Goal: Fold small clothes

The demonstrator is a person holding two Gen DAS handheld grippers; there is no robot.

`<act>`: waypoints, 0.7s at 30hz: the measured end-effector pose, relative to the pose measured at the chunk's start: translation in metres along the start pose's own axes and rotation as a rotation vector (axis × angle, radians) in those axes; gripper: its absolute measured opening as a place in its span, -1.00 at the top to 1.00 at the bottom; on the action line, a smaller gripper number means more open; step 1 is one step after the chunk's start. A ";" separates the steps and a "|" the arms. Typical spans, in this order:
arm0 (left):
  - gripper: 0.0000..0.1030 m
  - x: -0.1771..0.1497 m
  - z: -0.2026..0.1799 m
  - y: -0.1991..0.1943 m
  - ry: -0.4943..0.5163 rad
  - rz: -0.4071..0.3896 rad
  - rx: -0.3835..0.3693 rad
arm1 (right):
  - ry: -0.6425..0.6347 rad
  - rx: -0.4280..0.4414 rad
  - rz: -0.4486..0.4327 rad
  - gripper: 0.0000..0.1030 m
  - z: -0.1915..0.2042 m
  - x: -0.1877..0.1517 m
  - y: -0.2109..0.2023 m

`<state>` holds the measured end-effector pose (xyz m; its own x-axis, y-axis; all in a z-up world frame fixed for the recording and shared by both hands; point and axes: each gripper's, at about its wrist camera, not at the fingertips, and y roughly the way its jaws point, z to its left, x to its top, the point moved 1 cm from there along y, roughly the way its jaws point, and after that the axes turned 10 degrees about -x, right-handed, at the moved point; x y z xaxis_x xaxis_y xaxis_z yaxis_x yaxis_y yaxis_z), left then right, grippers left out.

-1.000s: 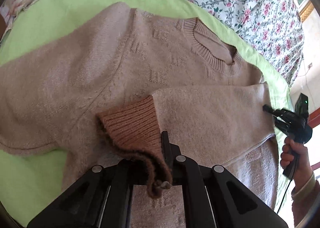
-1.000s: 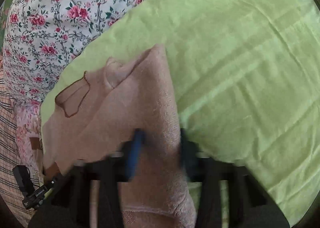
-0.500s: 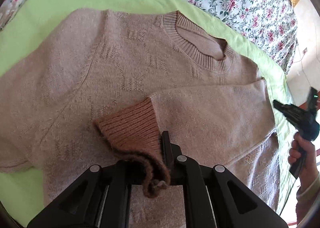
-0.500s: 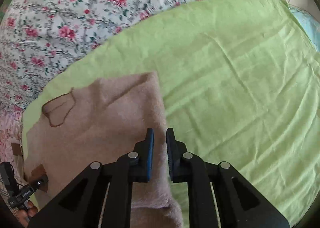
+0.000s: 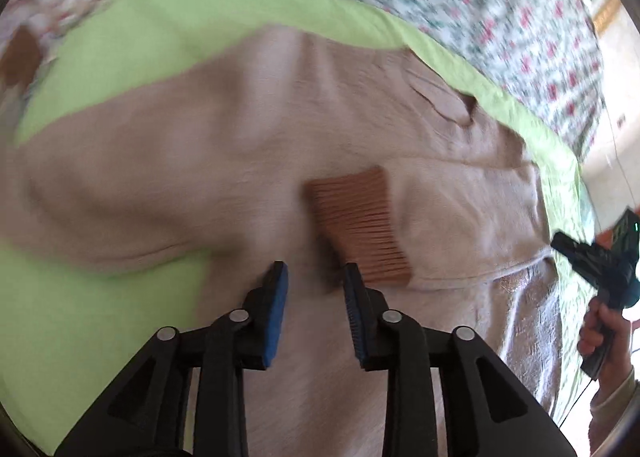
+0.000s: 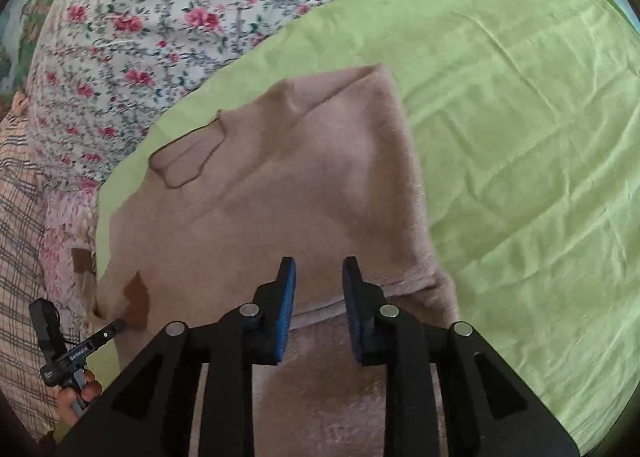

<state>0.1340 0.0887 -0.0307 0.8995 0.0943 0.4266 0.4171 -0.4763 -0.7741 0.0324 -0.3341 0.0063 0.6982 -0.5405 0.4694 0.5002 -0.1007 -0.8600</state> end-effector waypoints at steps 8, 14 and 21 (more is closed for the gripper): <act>-0.24 0.037 0.093 -0.076 -0.124 -0.148 0.236 | -0.103 0.078 0.077 0.35 0.064 -0.032 0.010; -0.52 0.094 0.170 -0.087 -0.182 -0.171 0.465 | -0.122 0.104 0.131 0.35 0.085 -0.045 0.017; -0.07 0.109 0.221 -0.060 -0.206 -0.103 0.533 | -0.133 0.080 0.154 0.35 0.089 -0.049 0.019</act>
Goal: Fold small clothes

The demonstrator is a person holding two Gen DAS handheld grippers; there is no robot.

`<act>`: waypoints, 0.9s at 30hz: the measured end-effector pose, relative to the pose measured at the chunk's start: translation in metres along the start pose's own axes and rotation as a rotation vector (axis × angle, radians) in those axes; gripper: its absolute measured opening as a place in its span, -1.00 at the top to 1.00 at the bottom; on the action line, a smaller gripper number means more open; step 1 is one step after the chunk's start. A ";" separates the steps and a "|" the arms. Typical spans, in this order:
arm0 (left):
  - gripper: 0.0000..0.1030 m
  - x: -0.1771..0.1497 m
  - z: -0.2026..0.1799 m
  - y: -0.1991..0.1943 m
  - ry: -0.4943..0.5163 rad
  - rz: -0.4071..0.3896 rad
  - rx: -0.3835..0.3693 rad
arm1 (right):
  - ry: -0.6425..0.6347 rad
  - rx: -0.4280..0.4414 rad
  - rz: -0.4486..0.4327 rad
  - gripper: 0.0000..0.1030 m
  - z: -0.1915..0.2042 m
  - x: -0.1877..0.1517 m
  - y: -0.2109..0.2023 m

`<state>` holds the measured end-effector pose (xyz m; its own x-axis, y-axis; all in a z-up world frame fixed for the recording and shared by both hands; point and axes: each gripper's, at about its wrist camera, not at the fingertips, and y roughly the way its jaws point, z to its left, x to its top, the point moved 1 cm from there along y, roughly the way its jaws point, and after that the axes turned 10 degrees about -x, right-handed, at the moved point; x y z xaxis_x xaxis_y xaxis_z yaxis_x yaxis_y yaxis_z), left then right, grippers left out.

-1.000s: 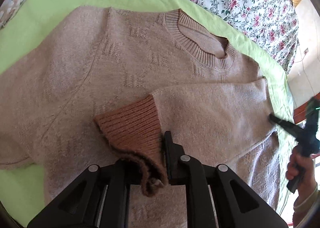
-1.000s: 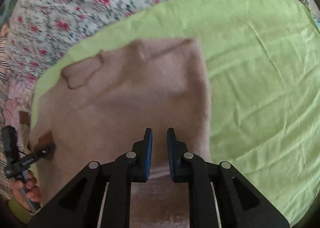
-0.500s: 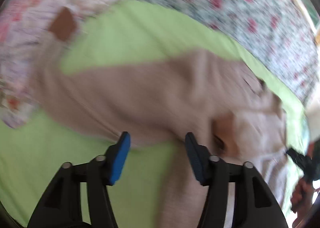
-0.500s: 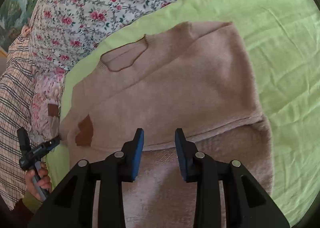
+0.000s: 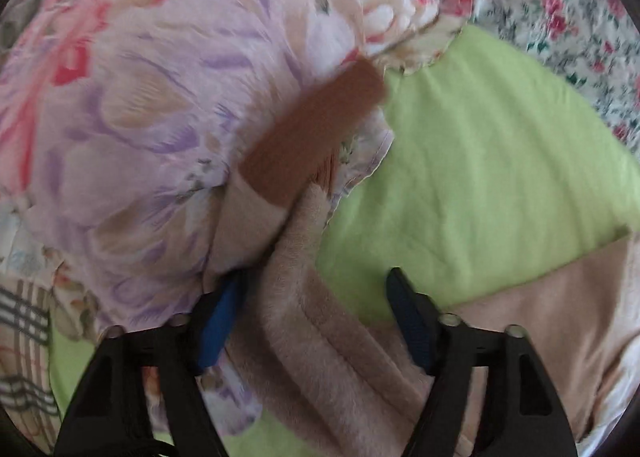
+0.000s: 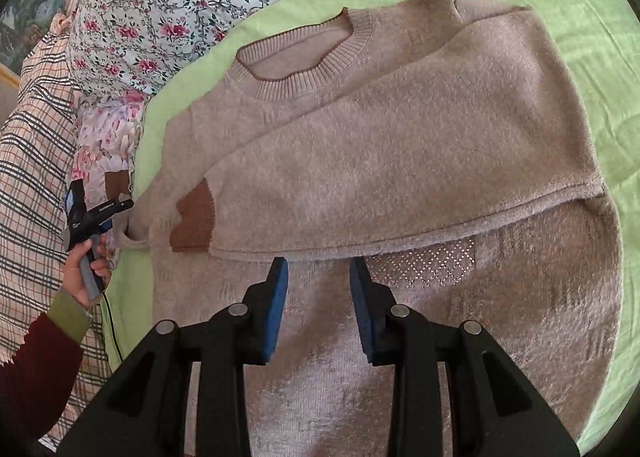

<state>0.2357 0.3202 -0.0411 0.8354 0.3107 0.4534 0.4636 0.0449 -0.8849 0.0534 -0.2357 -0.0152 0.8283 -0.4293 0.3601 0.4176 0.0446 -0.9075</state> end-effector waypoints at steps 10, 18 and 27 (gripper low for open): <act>0.53 -0.031 0.040 -0.029 -0.163 -0.065 -0.157 | 0.021 0.022 0.009 0.35 0.003 0.001 0.008; -0.47 -0.041 0.018 -0.029 -0.152 -0.047 -0.182 | -0.005 0.032 0.019 0.35 0.011 -0.004 0.009; 0.89 -0.033 0.007 -0.030 -0.147 -0.074 -0.215 | 0.006 0.040 -0.019 0.35 0.004 -0.010 -0.008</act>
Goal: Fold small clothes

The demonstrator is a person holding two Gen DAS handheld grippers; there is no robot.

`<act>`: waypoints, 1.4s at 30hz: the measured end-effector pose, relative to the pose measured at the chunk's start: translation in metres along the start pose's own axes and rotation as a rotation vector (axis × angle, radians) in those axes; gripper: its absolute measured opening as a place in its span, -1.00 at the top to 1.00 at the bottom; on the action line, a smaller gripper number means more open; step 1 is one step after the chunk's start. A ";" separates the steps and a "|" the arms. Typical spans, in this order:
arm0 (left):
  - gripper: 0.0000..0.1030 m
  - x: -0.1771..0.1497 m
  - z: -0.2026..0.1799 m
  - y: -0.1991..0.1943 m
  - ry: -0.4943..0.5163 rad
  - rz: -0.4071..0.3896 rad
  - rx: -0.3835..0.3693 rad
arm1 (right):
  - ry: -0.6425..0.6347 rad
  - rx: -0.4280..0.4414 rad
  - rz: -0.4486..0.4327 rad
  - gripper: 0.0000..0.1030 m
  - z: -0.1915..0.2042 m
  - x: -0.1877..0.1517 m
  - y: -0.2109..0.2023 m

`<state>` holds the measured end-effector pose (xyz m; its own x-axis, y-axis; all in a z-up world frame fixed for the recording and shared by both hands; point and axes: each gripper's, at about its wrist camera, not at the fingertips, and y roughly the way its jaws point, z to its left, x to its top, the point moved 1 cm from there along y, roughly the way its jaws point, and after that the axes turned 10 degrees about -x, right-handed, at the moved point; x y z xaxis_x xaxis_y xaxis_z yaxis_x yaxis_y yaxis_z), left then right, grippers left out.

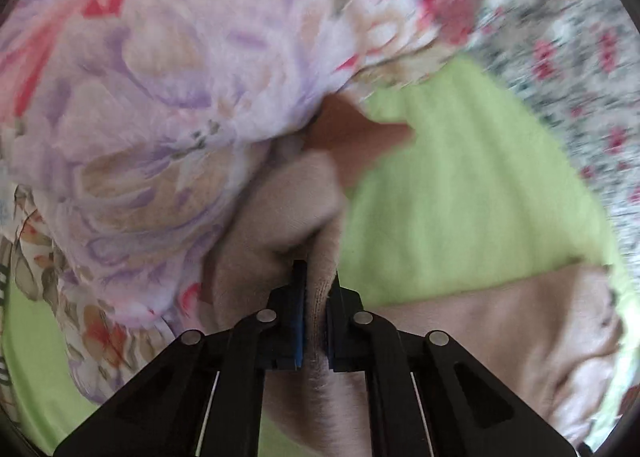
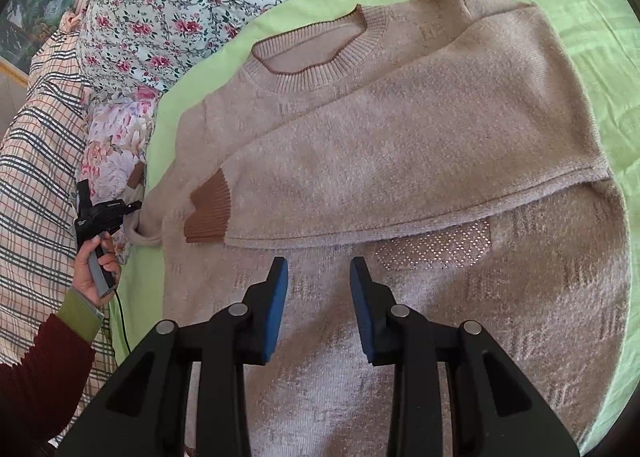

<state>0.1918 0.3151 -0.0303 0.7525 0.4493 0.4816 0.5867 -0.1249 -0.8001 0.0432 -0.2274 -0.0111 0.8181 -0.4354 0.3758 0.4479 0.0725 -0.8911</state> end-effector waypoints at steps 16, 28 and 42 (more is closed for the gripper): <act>0.89 -0.128 -0.305 -0.021 0.486 0.059 -0.513 | 0.158 0.019 -0.089 0.35 -0.051 0.000 -0.029; 0.69 -0.221 -0.380 0.055 0.724 0.261 -0.514 | 0.267 0.030 -0.124 0.35 -0.096 0.027 -0.035; 0.13 -0.195 -0.215 0.002 0.488 0.198 -0.262 | 0.267 0.169 -0.078 0.35 -0.053 0.090 0.050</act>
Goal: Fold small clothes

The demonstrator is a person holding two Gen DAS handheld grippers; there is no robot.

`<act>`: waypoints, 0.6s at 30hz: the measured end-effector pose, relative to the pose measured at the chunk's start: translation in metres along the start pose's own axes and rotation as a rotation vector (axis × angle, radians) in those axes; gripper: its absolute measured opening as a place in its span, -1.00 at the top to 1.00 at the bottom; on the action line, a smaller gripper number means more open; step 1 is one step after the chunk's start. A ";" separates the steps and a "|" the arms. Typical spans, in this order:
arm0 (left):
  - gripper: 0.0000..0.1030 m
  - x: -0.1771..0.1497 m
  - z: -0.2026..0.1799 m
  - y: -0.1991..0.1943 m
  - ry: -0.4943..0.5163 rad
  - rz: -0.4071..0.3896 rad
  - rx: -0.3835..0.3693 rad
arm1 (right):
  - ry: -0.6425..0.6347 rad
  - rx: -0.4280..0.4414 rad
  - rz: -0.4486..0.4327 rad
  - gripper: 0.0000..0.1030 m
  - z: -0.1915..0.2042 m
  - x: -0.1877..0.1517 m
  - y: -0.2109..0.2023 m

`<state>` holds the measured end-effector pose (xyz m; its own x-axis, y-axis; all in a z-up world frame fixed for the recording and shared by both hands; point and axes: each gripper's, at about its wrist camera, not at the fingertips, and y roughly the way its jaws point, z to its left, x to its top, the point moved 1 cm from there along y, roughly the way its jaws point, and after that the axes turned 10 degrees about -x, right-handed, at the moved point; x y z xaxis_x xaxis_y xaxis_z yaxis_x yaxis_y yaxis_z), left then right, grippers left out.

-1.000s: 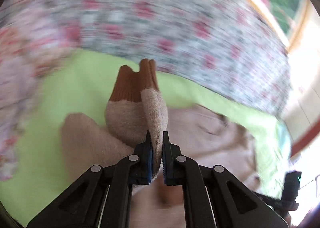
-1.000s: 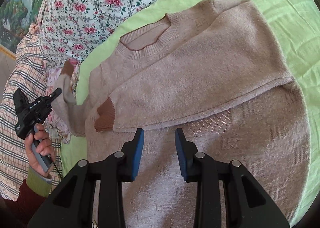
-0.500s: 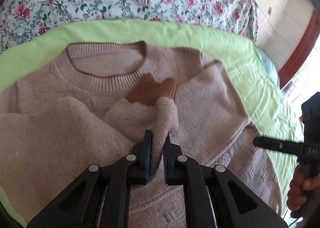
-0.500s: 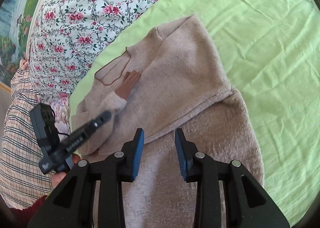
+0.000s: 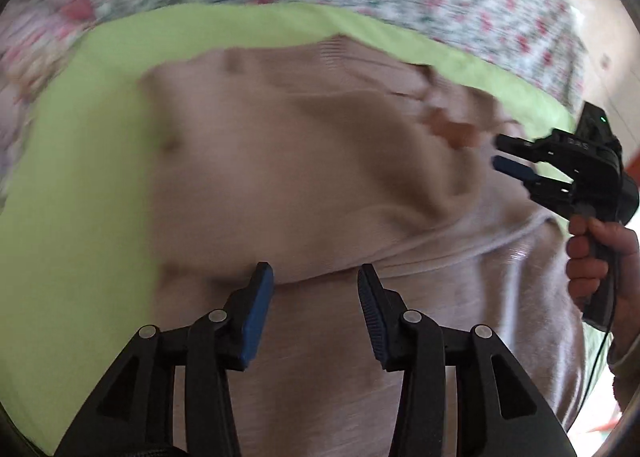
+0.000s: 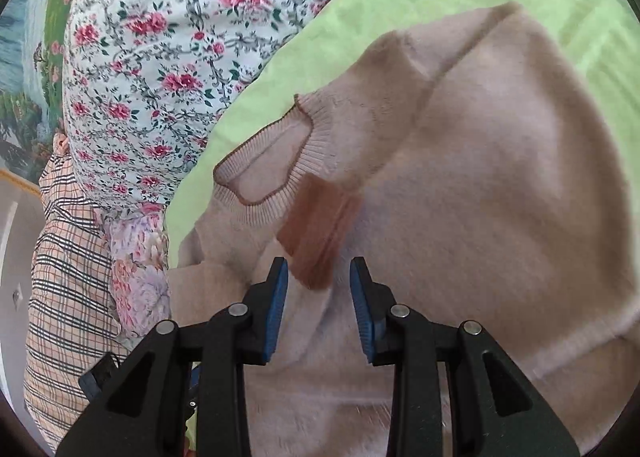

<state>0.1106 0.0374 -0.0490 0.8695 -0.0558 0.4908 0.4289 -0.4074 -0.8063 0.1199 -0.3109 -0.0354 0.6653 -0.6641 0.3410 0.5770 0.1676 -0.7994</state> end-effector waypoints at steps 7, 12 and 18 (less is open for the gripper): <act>0.21 0.004 0.053 0.008 -0.104 -0.004 0.137 | -0.104 0.025 -0.054 0.82 0.037 0.005 -0.007; 0.20 0.024 0.067 0.021 -0.189 -0.038 0.191 | -0.072 0.099 -0.288 0.82 0.033 0.012 -0.097; 0.16 0.019 0.071 0.020 -0.249 -0.070 0.185 | 0.031 -0.074 -0.245 0.82 -0.043 -0.007 -0.095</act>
<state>0.1536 0.0933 -0.0793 0.8597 0.2004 0.4699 0.5074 -0.2283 -0.8309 0.0402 -0.3532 0.0164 0.4943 -0.7004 0.5149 0.6823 -0.0544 -0.7290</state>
